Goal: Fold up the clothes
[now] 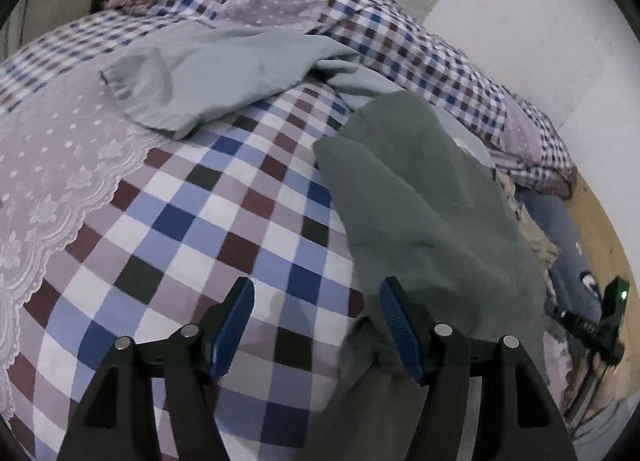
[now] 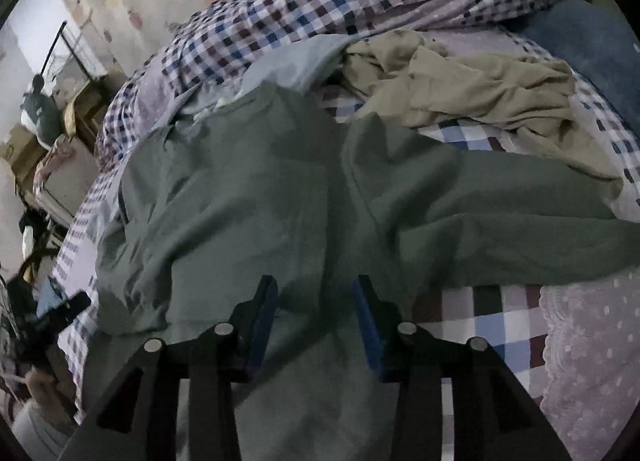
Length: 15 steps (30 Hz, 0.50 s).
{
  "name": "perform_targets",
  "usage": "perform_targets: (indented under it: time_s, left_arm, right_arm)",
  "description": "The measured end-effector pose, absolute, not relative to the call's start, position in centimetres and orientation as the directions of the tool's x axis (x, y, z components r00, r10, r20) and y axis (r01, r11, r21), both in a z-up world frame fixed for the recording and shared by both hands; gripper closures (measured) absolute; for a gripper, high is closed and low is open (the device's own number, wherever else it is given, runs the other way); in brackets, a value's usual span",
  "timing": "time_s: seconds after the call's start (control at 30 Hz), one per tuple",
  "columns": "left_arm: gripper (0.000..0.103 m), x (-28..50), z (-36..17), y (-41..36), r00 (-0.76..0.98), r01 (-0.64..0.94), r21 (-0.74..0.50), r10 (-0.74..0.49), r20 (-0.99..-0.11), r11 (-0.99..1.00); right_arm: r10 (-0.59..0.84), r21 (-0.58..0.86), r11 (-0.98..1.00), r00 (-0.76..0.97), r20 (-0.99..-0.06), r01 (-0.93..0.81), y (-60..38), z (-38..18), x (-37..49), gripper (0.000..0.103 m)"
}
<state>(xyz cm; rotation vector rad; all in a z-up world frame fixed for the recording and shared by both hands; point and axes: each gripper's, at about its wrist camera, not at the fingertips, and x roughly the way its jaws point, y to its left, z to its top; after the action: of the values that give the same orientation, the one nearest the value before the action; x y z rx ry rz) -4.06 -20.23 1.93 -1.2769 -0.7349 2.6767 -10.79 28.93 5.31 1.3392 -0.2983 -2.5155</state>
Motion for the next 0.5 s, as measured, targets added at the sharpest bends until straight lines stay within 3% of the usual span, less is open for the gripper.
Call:
perform_targets:
  time_s: [0.03, 0.1, 0.23, 0.4, 0.5]
  left_arm:
    - [0.034, -4.0, 1.9, -20.5, -0.649, 0.130, -0.458, 0.273, -0.710, -0.880]
    - [0.034, -4.0, 1.9, -20.9, -0.651, 0.140, -0.460, 0.268, -0.710, -0.877]
    - [0.034, -3.9, 1.9, -21.4, -0.643, 0.143, -0.447, 0.260, -0.720, -0.883]
    - [0.034, -3.6, 1.8, -21.1, -0.611, 0.061, -0.443, 0.318, -0.725, -0.894]
    - [0.034, -3.3, 1.9, -20.2, -0.580, -0.025, -0.408, 0.345, -0.738, -0.913]
  right_arm:
    - [-0.319, 0.283, -0.947, -0.540, -0.779, 0.151, 28.6, 5.3, -10.6, 0.098]
    - [-0.274, 0.225, -0.962, -0.569, -0.775, 0.157, 28.1, 5.8, -9.9, 0.101]
    - [-0.237, 0.181, -0.972, -0.628, -0.742, 0.152, 28.3, 7.4, -8.4, 0.103]
    - [-0.051, 0.060, -0.998, -0.600, -0.798, 0.005, 29.8, 6.9, -8.8, 0.101]
    - [-0.040, 0.067, -0.998, -0.600, -0.799, -0.022, 29.3, 8.0, -8.3, 0.098]
